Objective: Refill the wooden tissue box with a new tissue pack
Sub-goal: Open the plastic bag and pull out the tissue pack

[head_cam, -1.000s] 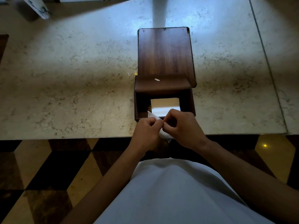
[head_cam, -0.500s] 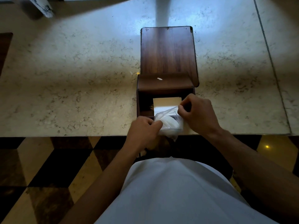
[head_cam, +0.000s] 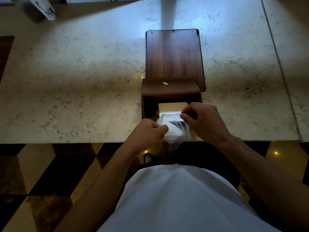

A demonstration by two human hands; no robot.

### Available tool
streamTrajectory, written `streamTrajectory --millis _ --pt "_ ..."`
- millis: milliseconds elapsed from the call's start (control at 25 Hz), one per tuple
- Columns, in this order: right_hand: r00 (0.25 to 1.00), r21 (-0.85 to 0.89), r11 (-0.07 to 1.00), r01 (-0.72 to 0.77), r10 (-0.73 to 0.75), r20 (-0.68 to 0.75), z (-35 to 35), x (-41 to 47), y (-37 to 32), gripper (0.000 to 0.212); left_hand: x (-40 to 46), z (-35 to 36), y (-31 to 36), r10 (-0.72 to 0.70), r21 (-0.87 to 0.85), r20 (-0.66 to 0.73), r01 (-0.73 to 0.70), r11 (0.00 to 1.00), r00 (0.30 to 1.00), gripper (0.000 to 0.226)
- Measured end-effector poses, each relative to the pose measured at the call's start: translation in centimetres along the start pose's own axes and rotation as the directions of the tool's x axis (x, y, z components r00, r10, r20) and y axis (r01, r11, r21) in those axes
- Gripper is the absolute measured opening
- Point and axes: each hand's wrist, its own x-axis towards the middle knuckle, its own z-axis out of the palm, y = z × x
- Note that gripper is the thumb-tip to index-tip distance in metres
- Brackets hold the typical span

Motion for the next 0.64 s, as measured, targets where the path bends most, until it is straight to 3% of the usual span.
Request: streamTrajectory --millis 200,280,440,640 --pt "0.991 0.082 0.988 0.129 -0.126 -0.040 -0.1 -1.1 -2.2 0.013 0.0 0.6 0.3 -0.003 -0.105 0.037 0.007 0.994 0.999 0.042" --pt "0.985 0.057 0.985 0.164 -0.167 0.050 0.2 -1.4 -3.1 0.017 0.2 0.6 0.3 0.007 -0.124 0.037 -0.003 0.992 0.999 0.042" --pt "0.901 -0.256 0.961 0.100 0.021 0.432 1.2 -0.3 -3.4 0.043 0.3 0.6 0.2 0.051 -0.079 0.037 -0.048 0.996 0.998 0.046" --pt "0.862 -0.323 0.945 0.043 0.129 0.491 2.0 0.5 -3.8 0.025 -0.2 1.6 -0.3 0.101 -0.059 0.101 -0.096 0.994 0.990 0.048"
